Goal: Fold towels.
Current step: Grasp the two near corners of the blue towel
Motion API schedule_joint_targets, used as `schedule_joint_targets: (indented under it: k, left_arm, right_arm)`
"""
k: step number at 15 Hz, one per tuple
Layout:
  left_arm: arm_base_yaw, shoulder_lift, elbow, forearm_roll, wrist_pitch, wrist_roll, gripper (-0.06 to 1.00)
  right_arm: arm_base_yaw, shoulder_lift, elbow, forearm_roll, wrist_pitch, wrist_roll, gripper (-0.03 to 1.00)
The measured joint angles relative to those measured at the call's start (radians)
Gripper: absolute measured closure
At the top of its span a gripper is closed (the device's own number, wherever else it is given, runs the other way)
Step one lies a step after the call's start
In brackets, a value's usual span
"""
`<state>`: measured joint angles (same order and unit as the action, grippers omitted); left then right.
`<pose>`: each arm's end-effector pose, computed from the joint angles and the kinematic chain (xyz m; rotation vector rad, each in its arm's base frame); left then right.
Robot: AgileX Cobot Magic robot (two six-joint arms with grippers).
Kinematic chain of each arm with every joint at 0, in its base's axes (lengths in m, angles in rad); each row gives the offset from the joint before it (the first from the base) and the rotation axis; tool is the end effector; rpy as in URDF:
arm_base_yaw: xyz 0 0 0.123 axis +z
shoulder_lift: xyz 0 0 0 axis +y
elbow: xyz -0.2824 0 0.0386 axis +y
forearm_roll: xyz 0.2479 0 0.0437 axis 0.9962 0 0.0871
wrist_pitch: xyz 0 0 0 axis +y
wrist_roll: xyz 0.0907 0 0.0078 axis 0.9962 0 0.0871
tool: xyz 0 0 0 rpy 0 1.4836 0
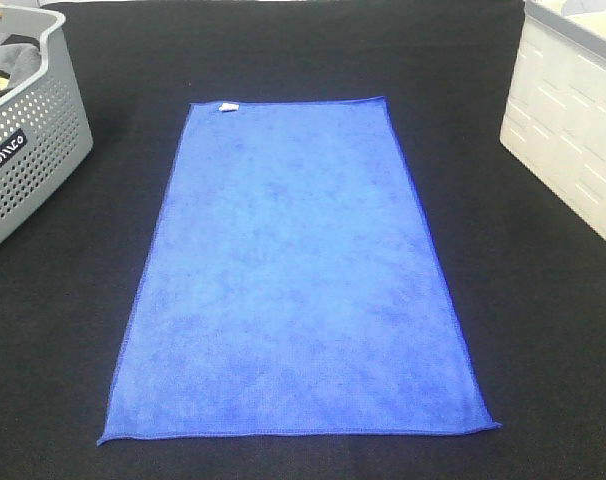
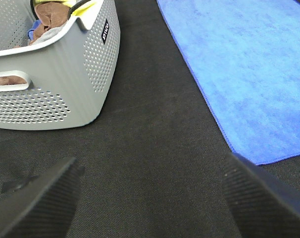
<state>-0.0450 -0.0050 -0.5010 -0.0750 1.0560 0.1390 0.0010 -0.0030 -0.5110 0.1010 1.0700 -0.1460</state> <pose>-0.0059 -0.0057 0.2780 0.1901 2.0226 -0.0304 -0.0072 0.0081 0.2798 -0.1555 2.0297 0.0297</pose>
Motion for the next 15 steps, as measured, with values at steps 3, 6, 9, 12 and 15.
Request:
schedule_joint_targets:
  k: [3,6,9,12,15]
  left_arm:
    - [0.0,0.0,0.0,0.0,0.0,0.0,0.19]
    - [0.0,0.0,0.0,0.0,0.0,0.0,0.19]
    - [0.0,0.0,0.0,0.0,0.0,0.0,0.19]
    - [0.0,0.0,0.0,0.0,0.0,0.0,0.19]
    - [0.0,0.0,0.0,0.0,0.0,0.0,0.19]
  right_arm:
    - [0.0,0.0,0.0,0.0,0.0,0.0,0.09]
    - [0.0,0.0,0.0,0.0,0.0,0.0,0.09]
    - [0.0,0.0,0.0,0.0,0.0,0.0,0.09]
    - [0.0,0.0,0.0,0.0,0.0,0.0,0.09]
    - [0.0,0.0,0.0,0.0,0.0,0.0,0.09]
